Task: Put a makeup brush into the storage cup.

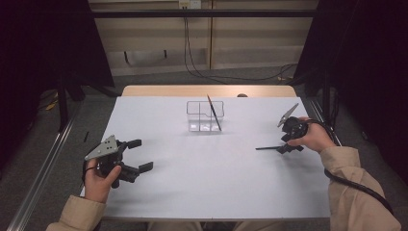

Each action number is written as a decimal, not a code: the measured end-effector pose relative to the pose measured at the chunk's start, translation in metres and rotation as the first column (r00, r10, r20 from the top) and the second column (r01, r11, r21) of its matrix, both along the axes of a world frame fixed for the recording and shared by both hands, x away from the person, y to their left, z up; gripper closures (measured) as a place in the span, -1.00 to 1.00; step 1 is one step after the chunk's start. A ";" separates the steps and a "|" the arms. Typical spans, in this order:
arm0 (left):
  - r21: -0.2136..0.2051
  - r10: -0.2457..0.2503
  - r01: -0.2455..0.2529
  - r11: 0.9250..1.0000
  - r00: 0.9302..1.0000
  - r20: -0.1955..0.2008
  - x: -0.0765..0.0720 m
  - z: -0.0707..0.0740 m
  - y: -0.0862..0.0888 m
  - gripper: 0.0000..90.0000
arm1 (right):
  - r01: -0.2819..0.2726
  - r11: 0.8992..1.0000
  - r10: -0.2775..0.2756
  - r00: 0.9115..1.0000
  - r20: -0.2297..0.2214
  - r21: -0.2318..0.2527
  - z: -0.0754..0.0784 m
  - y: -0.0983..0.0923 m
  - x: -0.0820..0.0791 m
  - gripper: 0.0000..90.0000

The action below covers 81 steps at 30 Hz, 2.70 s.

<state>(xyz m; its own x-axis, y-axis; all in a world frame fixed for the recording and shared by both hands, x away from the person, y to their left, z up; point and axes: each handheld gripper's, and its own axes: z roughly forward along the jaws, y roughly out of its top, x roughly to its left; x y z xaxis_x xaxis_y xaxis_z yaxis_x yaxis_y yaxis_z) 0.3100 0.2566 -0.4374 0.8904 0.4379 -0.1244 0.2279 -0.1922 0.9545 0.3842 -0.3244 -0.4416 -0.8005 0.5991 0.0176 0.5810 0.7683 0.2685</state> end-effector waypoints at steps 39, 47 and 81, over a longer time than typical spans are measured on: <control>0.005 -0.005 0.005 1.000 1.000 -0.002 0.000 -0.001 -0.001 -0.99 | -0.032 0.997 0.026 0.997 -0.077 -0.072 -0.007 0.000 -0.001 0.86; 0.008 -0.005 0.005 1.000 1.000 -0.002 0.000 -0.001 -0.002 -0.99 | -0.034 0.998 0.029 0.996 -0.085 -0.056 -0.006 0.003 -0.005 0.86; 0.017 -0.010 0.011 1.000 1.000 -0.006 -0.001 -0.001 -0.005 -0.98 | -0.048 0.999 0.050 0.995 -0.090 0.024 0.014 0.026 -0.018 0.87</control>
<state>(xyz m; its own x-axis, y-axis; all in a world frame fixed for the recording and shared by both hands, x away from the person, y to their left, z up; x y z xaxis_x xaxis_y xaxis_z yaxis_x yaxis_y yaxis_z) 0.3092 0.2512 -0.4385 0.8942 0.4306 -0.1220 0.2311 -0.2108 0.9498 0.3659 -0.2989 -0.4273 -0.8234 0.5578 0.1039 0.5653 0.7911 0.2337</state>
